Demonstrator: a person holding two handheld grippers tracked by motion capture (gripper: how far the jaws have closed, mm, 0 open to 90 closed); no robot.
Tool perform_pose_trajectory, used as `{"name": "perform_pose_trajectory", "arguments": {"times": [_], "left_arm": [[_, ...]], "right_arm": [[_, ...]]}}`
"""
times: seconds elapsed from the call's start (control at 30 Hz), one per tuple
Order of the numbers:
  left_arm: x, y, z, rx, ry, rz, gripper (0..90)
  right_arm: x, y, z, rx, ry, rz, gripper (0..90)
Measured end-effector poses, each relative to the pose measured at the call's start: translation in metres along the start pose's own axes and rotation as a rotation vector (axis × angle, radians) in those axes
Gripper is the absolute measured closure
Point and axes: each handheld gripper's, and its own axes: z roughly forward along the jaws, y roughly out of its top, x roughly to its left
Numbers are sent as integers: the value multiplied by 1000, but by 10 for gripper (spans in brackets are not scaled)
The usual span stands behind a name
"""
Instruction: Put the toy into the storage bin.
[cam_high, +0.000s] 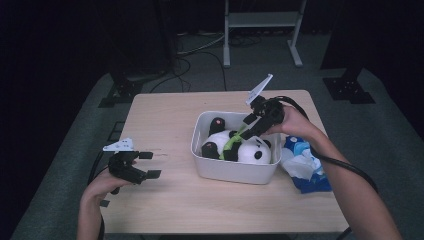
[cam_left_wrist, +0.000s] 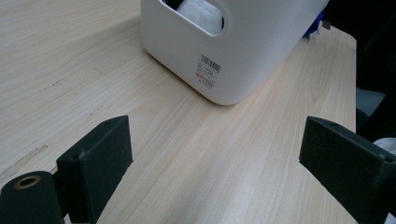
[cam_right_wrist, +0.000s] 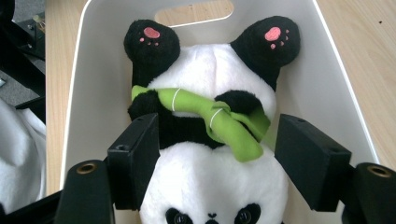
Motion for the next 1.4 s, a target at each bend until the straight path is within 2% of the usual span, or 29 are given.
{"name": "perform_pose_trajectory", "arguments": {"times": [0.3,0.57,0.87,1.4], "left_arm": [[-1,2,2,-1,-8,8,82],[-1,2,3,3,-6,6,82],[-1,1,5,18,-3,8,82],[-4,2,6,15,-5,6,82]], "right_arm": [[5,-8,-14,-14,-18,15,286],[8,-20,-33,-57,-37,39,283],[12,-31,-48,-70,-63,50,282],[18,-55,-73,-96,-109,80,280]]}}
